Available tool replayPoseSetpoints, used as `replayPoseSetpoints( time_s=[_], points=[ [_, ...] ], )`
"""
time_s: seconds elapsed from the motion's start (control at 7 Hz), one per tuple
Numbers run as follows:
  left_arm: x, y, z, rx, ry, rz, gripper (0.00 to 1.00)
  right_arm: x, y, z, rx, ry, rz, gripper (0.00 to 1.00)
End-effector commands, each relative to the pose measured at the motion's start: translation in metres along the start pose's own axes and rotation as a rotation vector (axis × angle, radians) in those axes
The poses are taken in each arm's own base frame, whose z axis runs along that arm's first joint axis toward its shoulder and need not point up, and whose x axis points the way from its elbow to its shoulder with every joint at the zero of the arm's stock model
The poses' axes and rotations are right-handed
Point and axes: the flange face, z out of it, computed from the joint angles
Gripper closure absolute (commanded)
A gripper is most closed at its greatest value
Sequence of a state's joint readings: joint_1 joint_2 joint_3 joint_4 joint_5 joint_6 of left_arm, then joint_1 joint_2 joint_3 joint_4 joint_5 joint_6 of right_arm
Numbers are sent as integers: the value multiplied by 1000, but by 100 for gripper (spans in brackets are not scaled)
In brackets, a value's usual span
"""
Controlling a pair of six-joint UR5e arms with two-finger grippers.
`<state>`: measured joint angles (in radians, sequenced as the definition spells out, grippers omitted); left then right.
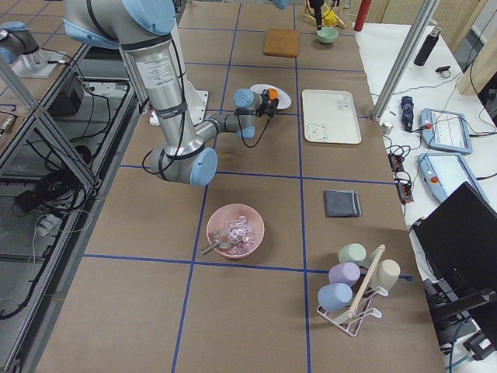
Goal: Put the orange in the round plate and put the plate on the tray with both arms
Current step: 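Slide the plate with the orange onto the cream bear tray with the right gripper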
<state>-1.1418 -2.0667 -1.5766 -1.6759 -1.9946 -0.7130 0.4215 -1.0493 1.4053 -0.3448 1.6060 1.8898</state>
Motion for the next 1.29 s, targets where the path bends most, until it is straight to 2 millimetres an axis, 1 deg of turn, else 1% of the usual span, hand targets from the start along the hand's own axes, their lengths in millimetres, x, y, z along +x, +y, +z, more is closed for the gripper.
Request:
replayPoseSetpoints(
  time_s=[0.0, 0.14, 0.29, 0.43, 0.57, 0.71, 0.86, 1.0, 1.14],
  points=[
    [-8, -5, -5, 8, -5, -11, 1, -30, -27, -5, 126, -83, 100, 100],
    [-8, -6, -6, 10, -4, -11, 1, -44, -63, -15, 184, -110, 139, 100],
    [-8, -6, -6, 9, -5, -12, 1, -50, -101, -23, 260, -117, 143, 100],
    [-8, -6, -6, 9, -5, -12, 1, -55, -141, -12, 323, -99, 147, 100],
    [-8, -6, -5, 7, -7, -13, 1, -65, -175, 11, 384, -55, 153, 100],
    [-8, -6, -5, 7, -7, -13, 1, -62, -195, 29, 416, -15, 161, 100],
    [-9, -5, -4, 6, -8, -14, 1, -58, -200, 42, 422, 14, 164, 100],
    [-9, -5, -4, 6, -8, -16, 1, -58, -200, 55, 407, 44, 167, 100],
    [-13, -3, -2, 1, -11, -18, 1, -56, -196, 59, 383, 58, 170, 100]
  ],
)
